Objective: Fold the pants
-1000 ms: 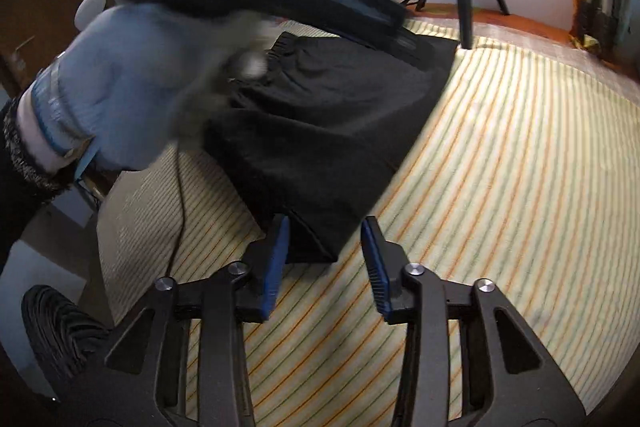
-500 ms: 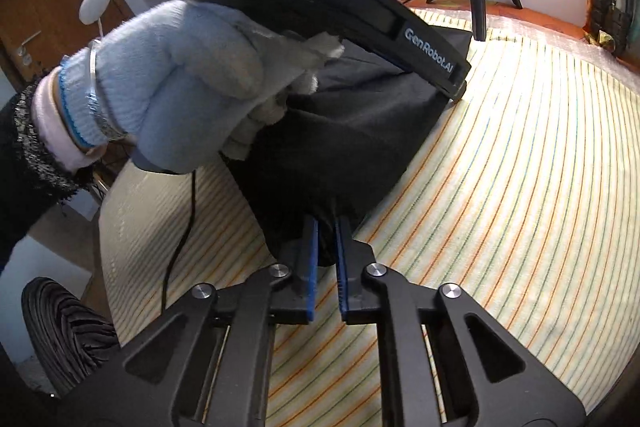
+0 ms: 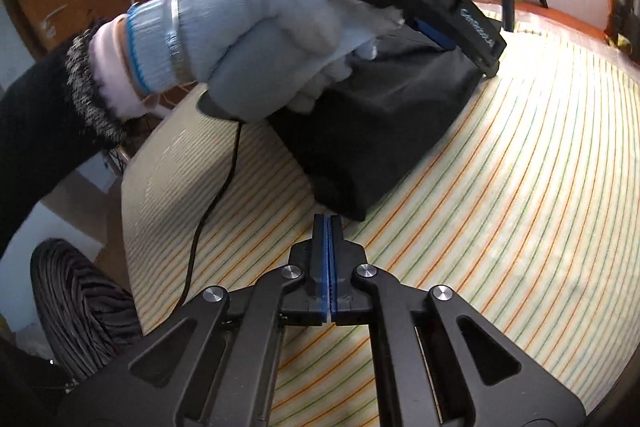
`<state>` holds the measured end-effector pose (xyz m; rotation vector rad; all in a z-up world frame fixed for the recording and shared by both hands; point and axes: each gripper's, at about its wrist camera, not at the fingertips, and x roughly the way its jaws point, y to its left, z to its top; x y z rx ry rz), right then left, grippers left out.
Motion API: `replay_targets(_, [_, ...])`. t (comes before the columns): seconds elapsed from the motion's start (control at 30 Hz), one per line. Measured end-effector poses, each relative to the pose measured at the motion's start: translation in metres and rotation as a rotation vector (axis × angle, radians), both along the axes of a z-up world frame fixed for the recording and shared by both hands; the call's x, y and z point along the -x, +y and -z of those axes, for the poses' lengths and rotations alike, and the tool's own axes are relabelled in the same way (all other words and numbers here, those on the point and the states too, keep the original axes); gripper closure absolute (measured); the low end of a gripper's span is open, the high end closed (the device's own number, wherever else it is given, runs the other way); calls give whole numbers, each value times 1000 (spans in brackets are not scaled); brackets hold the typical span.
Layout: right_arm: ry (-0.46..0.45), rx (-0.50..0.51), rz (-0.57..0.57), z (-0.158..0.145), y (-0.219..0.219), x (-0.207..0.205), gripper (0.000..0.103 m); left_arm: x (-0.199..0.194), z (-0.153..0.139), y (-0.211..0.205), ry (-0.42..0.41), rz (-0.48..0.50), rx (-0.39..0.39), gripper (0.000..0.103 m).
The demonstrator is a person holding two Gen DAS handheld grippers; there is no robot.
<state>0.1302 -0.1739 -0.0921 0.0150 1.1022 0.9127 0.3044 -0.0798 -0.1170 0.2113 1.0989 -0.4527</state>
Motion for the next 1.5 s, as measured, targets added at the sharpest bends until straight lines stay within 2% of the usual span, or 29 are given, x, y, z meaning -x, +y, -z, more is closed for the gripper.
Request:
replay_targets(0.1, [2, -8, 6, -7, -6, 0, 101, 2, -4, 4, 0, -15, 12, 54])
replay_targets(0.2, [-17, -12, 53, -18, -21, -5, 101, 14, -16, 11, -46, -18, 18, 53])
replay_targets(0.3, [-13, -19, 127, -21, -37, -17, 101, 35, -34, 32, -85, -46, 78, 54])
replay_targets(0.4, [9, -33, 181, -21, -48, -27, 101, 67, -44, 48, -153, -52, 42, 54])
replay_targets(0.53, [23, -46, 220, -19, -63, -36, 101, 111, -37, 60, -188, -54, -12, 53])
replay_targets(0.63, [36, -53, 240, -21, -59, -42, 100, 136, -27, 59, -257, -36, -118, 53])
replay_targets(0.73, [50, -58, 261, -20, -62, -49, 91, 142, -14, 59, -256, -20, -160, 53])
replay_targets(0.8, [55, -68, 287, -21, -68, -55, 74, 141, -5, 61, -263, -13, -193, 53])
replay_targets(0.87, [60, -81, 310, -24, -70, -60, 65, 140, -1, 63, -266, -8, -193, 53])
replay_targets(0.97, [60, -78, 325, -28, -71, -70, 57, 141, -14, 82, -245, -45, -84, 52])
replay_targets(1.0, [60, -73, 328, -29, -71, -76, 45, 141, -22, 93, -239, -62, -16, 51])
replay_targets(1.07, [58, -75, 342, -32, -72, -87, 33, 138, -37, 117, -221, -106, 91, 47])
replay_targets(1.13, [65, -87, 359, -32, -73, -101, 33, 129, -49, 150, -190, -142, 213, 42])
replay_targets(1.2, [91, -107, 366, -29, -72, -117, 33, 120, -54, 175, -181, -196, 276, 41])
replay_targets(1.27, [124, -121, 377, -22, -70, -132, 33, 101, -53, 203, -105, -216, 378, 33])
replay_targets(1.3, [135, -125, 382, -18, -68, -136, 33, 93, -50, 213, -73, -223, 423, 32])
replay_targets(1.37, [162, -132, 393, -7, -62, -149, 33, 78, -43, 234, -52, -267, 472, 32])
replay_targets(1.5, [190, -124, 389, 9, -50, -165, 33, 51, -23, 251, 11, -290, 536, 32])
